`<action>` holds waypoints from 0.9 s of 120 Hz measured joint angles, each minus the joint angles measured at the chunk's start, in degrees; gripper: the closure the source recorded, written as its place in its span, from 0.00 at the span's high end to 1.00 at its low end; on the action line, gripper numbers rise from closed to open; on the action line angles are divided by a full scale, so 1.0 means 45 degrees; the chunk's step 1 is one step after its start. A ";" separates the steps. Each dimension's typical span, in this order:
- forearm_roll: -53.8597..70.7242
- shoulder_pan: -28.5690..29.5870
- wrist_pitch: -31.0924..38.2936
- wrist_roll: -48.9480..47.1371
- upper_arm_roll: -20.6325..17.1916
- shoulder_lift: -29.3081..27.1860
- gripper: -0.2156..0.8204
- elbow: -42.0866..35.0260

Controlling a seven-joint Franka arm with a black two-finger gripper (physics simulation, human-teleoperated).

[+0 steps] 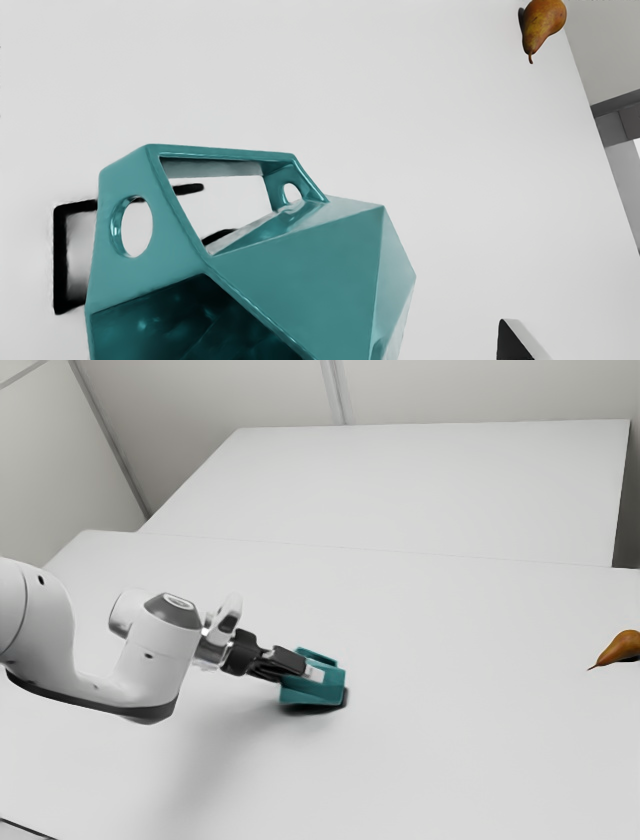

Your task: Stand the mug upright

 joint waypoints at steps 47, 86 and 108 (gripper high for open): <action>-0.0030 0.0686 0.0648 0.0444 -0.0615 0.0016 0.08 0.0708; 0.2145 0.0166 0.0812 0.0038 -0.0765 -0.0080 0.04 0.1765; 0.9247 0.0406 -0.0313 -0.2129 0.0084 -0.0838 0.03 0.2289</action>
